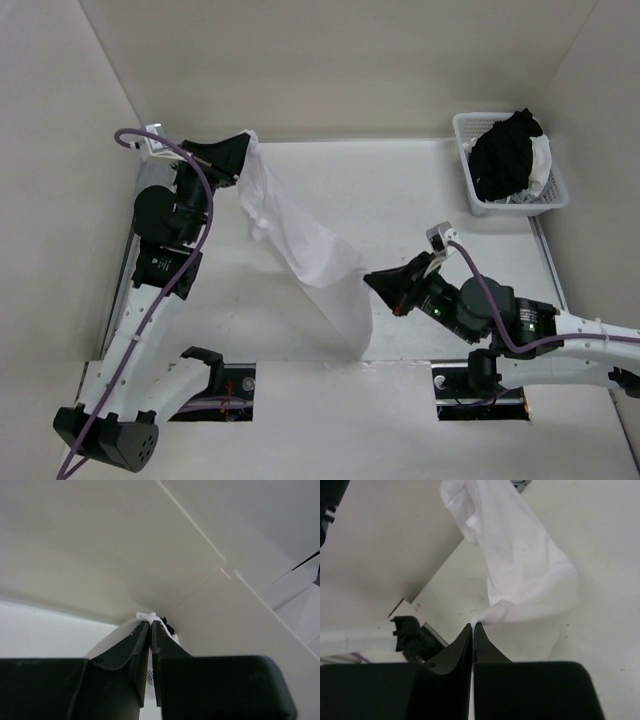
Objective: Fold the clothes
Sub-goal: Flatten the tank top out
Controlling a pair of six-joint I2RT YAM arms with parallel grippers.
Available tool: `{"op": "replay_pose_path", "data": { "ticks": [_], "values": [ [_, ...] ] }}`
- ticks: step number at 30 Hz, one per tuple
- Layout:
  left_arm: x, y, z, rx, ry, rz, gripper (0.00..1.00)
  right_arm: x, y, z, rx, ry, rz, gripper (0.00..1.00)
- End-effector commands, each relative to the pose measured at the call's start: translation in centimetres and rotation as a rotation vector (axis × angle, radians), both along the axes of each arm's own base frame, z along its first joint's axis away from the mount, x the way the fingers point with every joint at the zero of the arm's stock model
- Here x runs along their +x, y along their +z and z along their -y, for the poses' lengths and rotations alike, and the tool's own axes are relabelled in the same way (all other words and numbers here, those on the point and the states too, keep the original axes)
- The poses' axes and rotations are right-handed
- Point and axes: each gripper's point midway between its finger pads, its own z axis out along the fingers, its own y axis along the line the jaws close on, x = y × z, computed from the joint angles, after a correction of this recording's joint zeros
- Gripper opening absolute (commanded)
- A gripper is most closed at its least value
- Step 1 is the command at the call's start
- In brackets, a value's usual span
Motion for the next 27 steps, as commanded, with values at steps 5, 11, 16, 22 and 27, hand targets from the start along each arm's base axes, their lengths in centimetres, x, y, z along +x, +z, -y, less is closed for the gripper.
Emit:
{"op": "replay_pose_path", "data": {
  "ticks": [5,11,16,22,27],
  "values": [
    [3.7,5.6,-1.4,0.001,0.076,0.092,0.05,-2.8,-1.7,-1.8,-0.043,0.139,-0.046,0.03],
    [11.1,5.3,2.3,0.093,0.016,0.056,0.06,-4.3,-2.7,-5.8,-0.053,0.261,-0.06,0.03],
    [22.0,-1.6,10.3,0.183,-0.068,-0.085,0.13,1.5,-5.5,-4.2,0.003,0.073,-0.106,0.02],
    [25.8,-12.5,18.4,0.388,-0.195,-0.276,0.57,10.4,-16.0,2.8,0.002,-0.27,-0.335,0.03],
    [16.1,-16.7,12.1,0.44,-0.004,-0.298,0.57,12.7,-20.4,7.5,-0.039,-0.424,-0.393,0.02]
  ]
}}
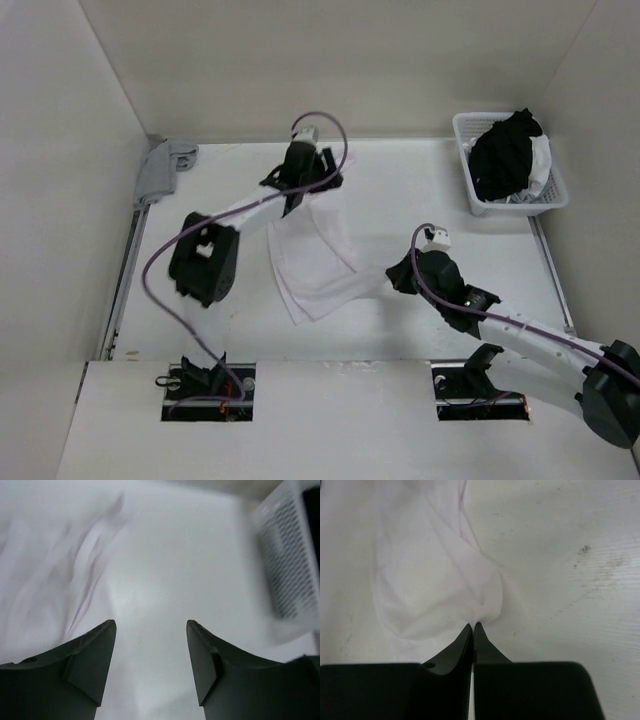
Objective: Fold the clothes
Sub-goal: Flatten the tank top out
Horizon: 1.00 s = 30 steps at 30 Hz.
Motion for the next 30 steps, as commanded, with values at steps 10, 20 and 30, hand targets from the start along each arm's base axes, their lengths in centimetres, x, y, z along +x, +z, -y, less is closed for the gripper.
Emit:
{"op": "replay_pose_path", "data": {
  "ticks": [10,20,30],
  "values": [
    [-25.3,-7.3,-16.2,0.07,0.336,-0.219,0.18,2.7,0.4,1.2,0.098,-0.047,0.045,0.03],
    [-24.7,-12.5,-14.4,-0.011,0.264,-0.316,0.35,1.9,-0.8,2.0,0.107,-0.091,0.005,0.03],
    [-16.6,-10.2,-20.1,-0.052,0.475,-0.203,0.08,-0.2,-3.6,1.8,0.11,-0.101,-0.078,0.04]
  ]
}}
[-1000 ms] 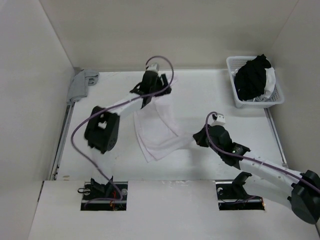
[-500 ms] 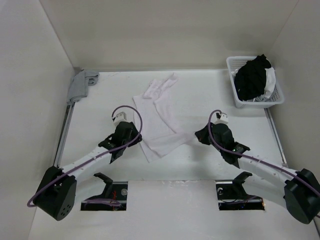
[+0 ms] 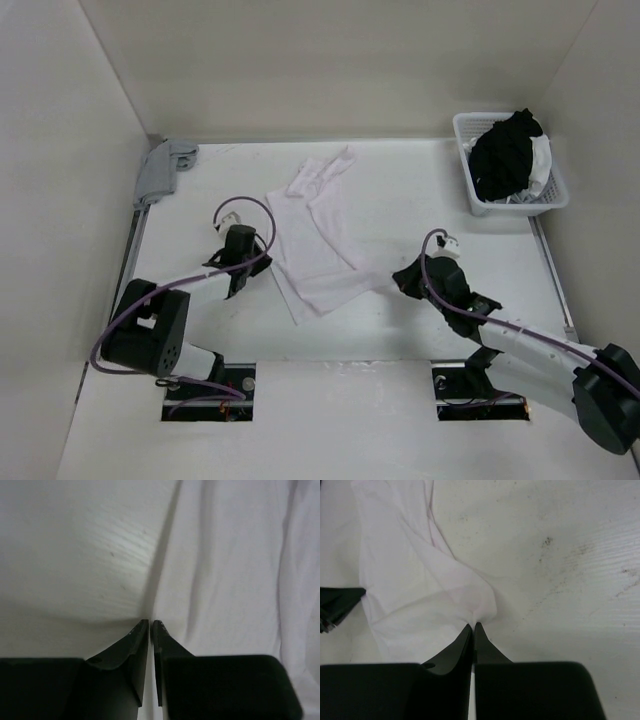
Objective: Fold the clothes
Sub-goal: Flatten the tank top out
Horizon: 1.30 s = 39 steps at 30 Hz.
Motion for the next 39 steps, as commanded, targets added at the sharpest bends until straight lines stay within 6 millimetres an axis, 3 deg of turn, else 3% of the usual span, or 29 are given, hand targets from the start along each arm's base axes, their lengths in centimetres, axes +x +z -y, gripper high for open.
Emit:
{"op": "replay_pose_path", "data": {
  "ticks": [1,3,5,6,10,12,14,17,20,22,23,26,29,31,32,36,38,39],
  "values": [
    [7.6,5.5,-2.2,-0.044,0.102,0.195,0.09,-1.4,-1.4,-1.3,0.024,0.017,-0.051,0.04],
    [10.5,7.9,-2.2,-0.049,0.099,0.242,0.29,-2.8,-2.4,-2.7,0.029,0.055,-0.092,0.05],
    [10.7,8.1,-2.6,-0.013,0.089,0.229,0.4,-3.7,-3.7,-3.1,0.016,0.055,-0.129,0.08],
    [10.4,7.8,-3.0,0.003,0.093,0.222,0.41,-3.8,-3.9,-3.0,0.009,0.052,-0.133,0.08],
    [6.7,6.0,-3.0,0.024,0.078,0.168,0.29,-3.5,-4.0,-2.6,-0.017,0.037,-0.129,0.08],
    [3.7,4.5,-2.2,0.034,0.038,0.131,0.29,-3.0,-3.5,-2.3,-0.033,0.022,-0.109,0.08],
    [2.0,3.6,-2.0,0.029,0.028,0.108,0.34,-2.4,-2.8,-2.1,-0.048,0.018,-0.083,0.08],
    [1.0,2.4,-0.9,0.001,-0.025,0.075,0.39,-1.4,-2.3,-1.6,-0.062,0.012,-0.067,0.08],
    [1.6,1.3,0.2,-0.036,-0.071,0.043,0.33,-1.2,-2.0,-1.7,-0.063,0.02,-0.062,0.08],
    [2.3,0.7,0.4,-0.039,-0.069,0.032,0.17,-1.3,-1.9,-1.7,-0.057,0.019,-0.058,0.08],
    [3.4,0.7,0.3,-0.04,-0.046,0.04,0.09,-1.4,-2.0,-1.6,-0.051,0.016,-0.062,0.08],
    [6.2,2.0,0.2,-0.055,-0.015,0.091,0.05,-1.7,-2.4,-1.6,-0.05,0.014,-0.076,0.08],
    [11.7,5.1,0.4,-0.08,0.03,0.187,0.03,-2.2,-3.2,-2.3,-0.059,0.033,-0.104,0.07],
    [14.4,6.5,0.5,-0.067,0.044,0.222,0.04,-2.6,-3.1,-3.0,-0.056,0.054,-0.11,0.07],
    [16.1,7.2,0.9,-0.052,0.032,0.23,0.11,-2.8,-3.1,-3.7,-0.058,0.073,-0.11,0.07],
    [16.0,7.3,0.7,-0.004,0.027,0.202,0.34,-3.1,-3.3,-4.2,-0.065,0.084,-0.119,0.07],
    [12.7,7.0,-1.6,0.043,0.081,0.195,0.35,-3.1,-3.6,-4.2,-0.073,0.084,-0.121,0.08],
    [12.3,6.9,-1.9,0.048,0.088,0.193,0.35,-3.1,-3.7,-4.2,-0.077,0.085,-0.123,0.08]
  ]
}}
